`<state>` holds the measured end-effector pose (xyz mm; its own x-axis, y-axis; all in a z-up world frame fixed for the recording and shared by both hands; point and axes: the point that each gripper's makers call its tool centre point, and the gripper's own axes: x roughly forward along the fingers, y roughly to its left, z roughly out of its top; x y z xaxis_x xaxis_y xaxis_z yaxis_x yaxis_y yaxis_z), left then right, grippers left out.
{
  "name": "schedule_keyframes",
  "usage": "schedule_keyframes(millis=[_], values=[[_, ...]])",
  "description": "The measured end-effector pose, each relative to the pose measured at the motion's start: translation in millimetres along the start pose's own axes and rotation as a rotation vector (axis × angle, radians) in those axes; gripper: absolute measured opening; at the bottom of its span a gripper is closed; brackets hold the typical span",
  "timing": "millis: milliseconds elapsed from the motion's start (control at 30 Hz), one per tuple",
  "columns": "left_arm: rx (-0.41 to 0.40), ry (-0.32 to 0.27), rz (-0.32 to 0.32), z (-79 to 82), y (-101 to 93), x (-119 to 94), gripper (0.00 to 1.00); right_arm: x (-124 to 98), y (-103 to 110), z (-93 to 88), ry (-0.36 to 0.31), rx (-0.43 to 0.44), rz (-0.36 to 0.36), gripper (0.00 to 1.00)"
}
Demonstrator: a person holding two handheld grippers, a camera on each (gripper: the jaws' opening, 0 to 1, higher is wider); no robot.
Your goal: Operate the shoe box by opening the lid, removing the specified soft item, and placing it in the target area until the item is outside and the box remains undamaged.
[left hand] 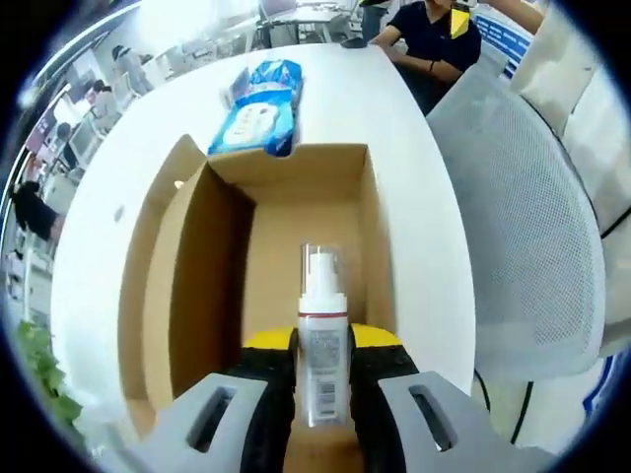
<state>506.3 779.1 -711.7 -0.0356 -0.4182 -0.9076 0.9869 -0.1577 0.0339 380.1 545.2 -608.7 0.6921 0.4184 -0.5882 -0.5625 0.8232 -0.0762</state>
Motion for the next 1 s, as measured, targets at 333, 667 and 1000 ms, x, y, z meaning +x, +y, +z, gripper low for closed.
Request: schedule_keyframes(millis=[333, 667, 1000], values=[[0.030, -0.068, 0.007, 36.7, -12.2, -7.0, 0.17, 7.8, 13.2, 9.9, -0.024, -0.055, 0.048, 0.61], [0.093, -0.126, -0.020, 73.1, -35.0, -9.8, 0.17, 15.4, 26.6, 19.1, -0.047, -0.082, 0.098, 0.54], [0.144, -0.180, -0.049, 100.4, -55.6, -12.7, 0.17, 21.9, 40.4, 23.0, -0.057, -0.098, 0.143, 0.49]])
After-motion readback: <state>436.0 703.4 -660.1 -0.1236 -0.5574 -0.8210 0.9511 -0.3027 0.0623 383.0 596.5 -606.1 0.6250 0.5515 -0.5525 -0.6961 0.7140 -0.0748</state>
